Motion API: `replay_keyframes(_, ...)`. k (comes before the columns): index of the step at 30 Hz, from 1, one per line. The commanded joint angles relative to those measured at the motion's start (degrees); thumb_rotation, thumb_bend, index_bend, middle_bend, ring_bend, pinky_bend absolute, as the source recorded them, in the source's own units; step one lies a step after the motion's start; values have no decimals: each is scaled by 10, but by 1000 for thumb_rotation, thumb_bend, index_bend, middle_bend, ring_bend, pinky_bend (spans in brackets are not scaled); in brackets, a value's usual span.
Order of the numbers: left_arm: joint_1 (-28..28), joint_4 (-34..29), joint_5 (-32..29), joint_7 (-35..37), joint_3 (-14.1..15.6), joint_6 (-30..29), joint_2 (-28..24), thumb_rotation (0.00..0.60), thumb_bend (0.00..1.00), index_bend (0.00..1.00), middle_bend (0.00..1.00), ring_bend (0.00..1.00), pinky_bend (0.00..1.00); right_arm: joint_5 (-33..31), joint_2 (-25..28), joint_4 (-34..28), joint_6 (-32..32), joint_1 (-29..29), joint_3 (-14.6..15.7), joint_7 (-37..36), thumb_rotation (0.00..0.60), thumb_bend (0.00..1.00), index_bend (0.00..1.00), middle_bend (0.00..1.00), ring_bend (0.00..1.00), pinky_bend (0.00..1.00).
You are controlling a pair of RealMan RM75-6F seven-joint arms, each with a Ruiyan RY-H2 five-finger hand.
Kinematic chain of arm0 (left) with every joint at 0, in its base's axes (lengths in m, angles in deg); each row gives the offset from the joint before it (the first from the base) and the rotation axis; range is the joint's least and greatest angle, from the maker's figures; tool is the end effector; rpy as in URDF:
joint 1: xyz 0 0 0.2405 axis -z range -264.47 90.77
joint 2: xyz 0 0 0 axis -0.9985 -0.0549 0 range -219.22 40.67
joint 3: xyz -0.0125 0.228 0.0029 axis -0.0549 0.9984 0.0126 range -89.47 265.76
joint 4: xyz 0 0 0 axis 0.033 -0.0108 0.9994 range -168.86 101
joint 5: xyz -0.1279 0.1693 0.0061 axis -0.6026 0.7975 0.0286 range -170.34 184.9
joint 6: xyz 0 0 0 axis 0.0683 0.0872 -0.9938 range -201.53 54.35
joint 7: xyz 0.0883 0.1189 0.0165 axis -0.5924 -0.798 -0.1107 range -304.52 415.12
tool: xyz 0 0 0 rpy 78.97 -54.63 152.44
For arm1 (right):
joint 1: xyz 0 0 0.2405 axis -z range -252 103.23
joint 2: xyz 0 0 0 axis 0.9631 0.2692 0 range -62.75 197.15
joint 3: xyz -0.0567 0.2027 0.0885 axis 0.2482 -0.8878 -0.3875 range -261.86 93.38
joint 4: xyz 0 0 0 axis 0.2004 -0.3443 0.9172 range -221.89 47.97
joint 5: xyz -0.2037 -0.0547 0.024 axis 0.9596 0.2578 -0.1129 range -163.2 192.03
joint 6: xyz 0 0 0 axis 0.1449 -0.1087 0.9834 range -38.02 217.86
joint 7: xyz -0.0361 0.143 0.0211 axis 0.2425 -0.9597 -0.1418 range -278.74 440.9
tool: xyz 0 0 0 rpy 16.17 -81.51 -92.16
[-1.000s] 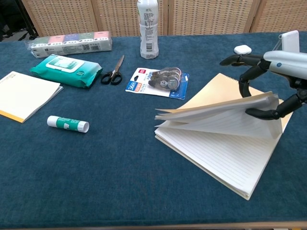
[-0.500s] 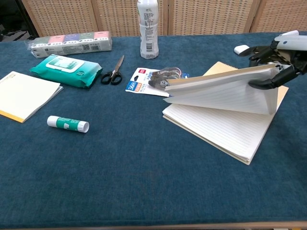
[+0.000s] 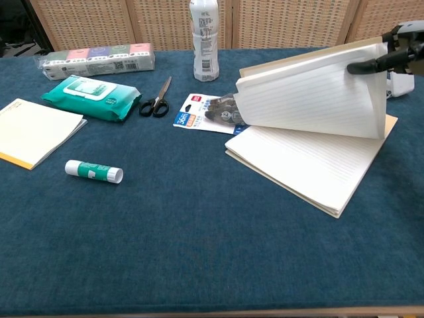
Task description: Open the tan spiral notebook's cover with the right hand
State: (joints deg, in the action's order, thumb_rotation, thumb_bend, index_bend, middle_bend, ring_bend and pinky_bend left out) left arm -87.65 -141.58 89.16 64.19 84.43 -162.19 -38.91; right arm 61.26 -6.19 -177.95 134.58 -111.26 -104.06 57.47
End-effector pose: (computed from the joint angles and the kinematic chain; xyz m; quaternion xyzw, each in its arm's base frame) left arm -0.2720 0.1572 0.2015 -0.5042 -0.4537 -0.4266 0.5983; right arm -0.1803 -0.3605 0.0615 0.4261 -0.7019 0.4755 0.3159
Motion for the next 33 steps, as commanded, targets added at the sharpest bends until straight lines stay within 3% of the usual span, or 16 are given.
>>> replay_keyframes(1,2,0,-5,-2,-1,3,0,600,0,0,0,0,0,-75,-27,36,26,-21,-39,6,600,1000,728,69,0,0)
replay_keyframes(4,5,-1,-13,-6,-4,9,1,600,0,0,0,0,0,-128,-46,67,36,-40,-56,25,600,1000,730,69,0,0)
replay_keyframes(8,14,-3,-31,-14,-9,28,0,600,0,0,0,0,0,-220,-83,153,42,-78,-93,49,600,1000,734,69,0,0)
replay_keyframes(15,29,-8,-63,-33,-19,50,3,600,0,0,0,0,0,-303,-139,294,42,-130,-128,91,600,1000,735,74,0,0)
replay_keyframes(18,37,-10,-78,-45,-22,62,6,600,0,0,0,0,0,-327,-178,383,43,-154,-147,101,600,1000,736,64,0,0)
replay_keyframes(19,41,-9,-89,-53,-24,71,8,600,0,0,0,0,0,-332,-200,443,45,-166,-154,104,600,1000,728,54,0,0)
replay_keyframes(22,48,-12,-106,-67,-29,78,11,600,0,0,0,0,0,-325,-241,559,6,-193,-165,110,600,992,600,8,0,0)
replay_keyframes(25,50,-14,-114,-76,-30,81,14,600,0,0,0,0,0,-325,-262,648,-27,-211,-177,134,600,856,391,0,0,0)
replay_keyframes(28,52,-16,-119,-81,-31,82,15,600,0,0,0,0,0,-328,-273,708,-60,-221,-187,170,600,608,114,0,0,0)
replay_keyframes(29,52,-16,-120,-82,-32,81,15,600,0,0,0,0,0,-328,-275,721,-64,-223,-190,184,600,469,36,0,0,0)
replay_keyframes(30,53,-16,-121,-83,-32,81,16,600,0,0,0,0,0,-324,-277,730,-65,-224,-191,193,600,326,1,0,0,0)
replay_keyframes(33,53,-16,-121,-85,-32,81,16,600,0,0,0,0,0,-306,-279,739,-65,-223,-189,199,600,67,0,0,0,0)
